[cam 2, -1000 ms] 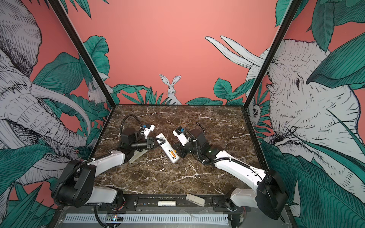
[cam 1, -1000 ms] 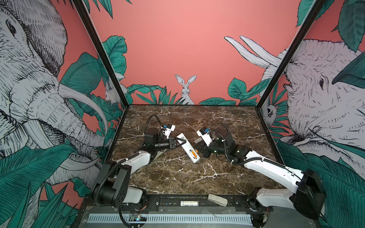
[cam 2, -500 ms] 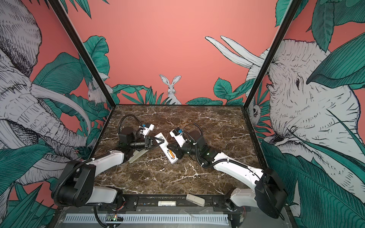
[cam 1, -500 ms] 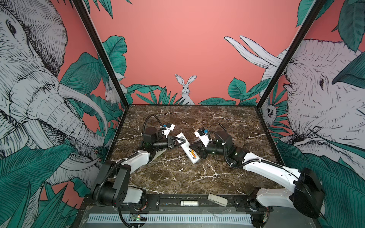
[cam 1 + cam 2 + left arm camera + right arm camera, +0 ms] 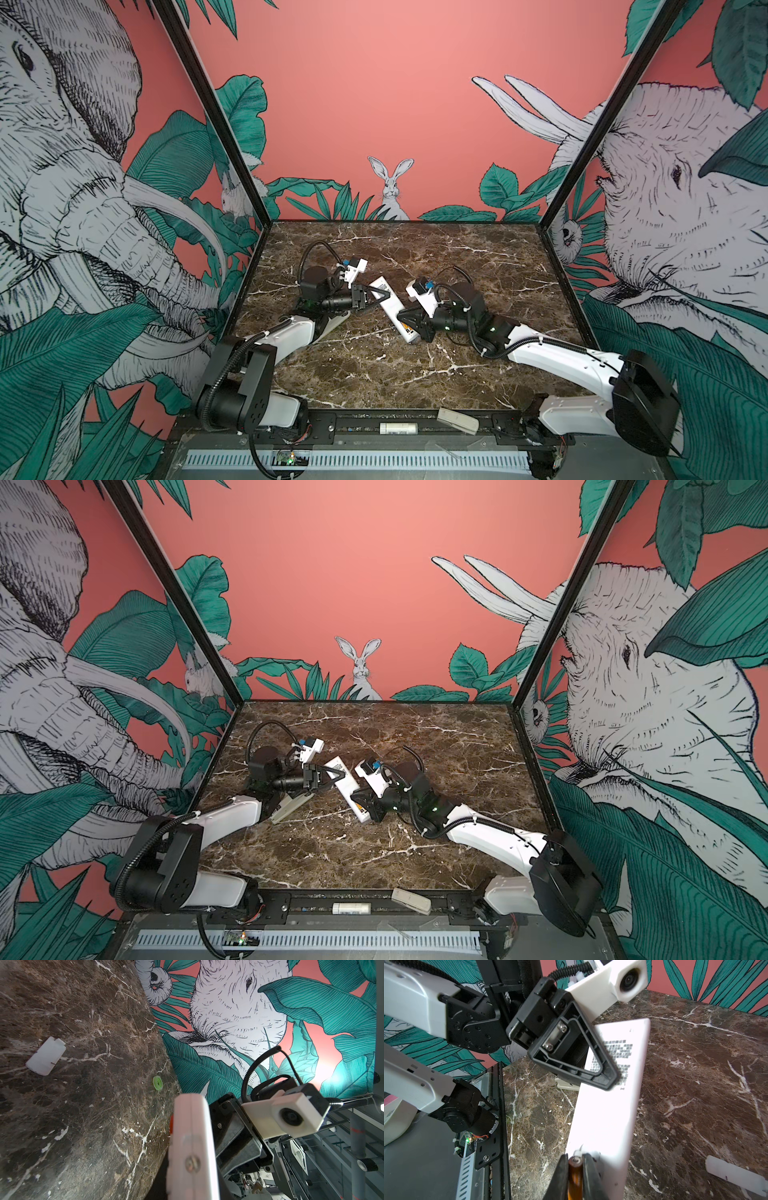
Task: Load the batteries into the remote control
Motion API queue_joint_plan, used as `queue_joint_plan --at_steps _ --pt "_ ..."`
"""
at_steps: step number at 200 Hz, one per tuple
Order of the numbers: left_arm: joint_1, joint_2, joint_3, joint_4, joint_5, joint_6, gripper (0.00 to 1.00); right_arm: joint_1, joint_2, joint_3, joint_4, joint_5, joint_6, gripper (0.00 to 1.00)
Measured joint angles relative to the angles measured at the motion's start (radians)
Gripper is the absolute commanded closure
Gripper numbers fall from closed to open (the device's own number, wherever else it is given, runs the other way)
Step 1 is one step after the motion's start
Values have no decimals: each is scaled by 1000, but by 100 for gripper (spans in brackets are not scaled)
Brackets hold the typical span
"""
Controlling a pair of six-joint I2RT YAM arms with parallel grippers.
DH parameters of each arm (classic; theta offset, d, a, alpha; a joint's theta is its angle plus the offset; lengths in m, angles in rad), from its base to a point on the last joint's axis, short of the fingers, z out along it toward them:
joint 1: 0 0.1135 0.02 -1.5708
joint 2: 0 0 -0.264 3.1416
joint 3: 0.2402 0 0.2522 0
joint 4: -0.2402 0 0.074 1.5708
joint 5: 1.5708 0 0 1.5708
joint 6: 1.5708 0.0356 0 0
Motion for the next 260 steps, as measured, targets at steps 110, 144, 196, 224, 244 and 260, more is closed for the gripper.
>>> queue_joint_plan --at_steps 110,144,196,224,244,260 --pt "5 -4 7 -42 -1 33 100 18 -29 -6 -45 53 -25 74" --pt "7 -14 13 -124 -10 90 100 21 -31 8 -104 84 -24 74" --pt "11 -51 24 -255 -33 188 100 36 -31 76 -216 137 -9 73" --pt "14 -51 32 -309 -50 231 100 58 -18 121 -274 157 -3 73" --pt "18 -55 32 -341 -59 252 100 77 12 158 -313 174 -1 73" --pt "21 -58 32 -354 -63 263 100 91 34 177 -336 192 2 74"
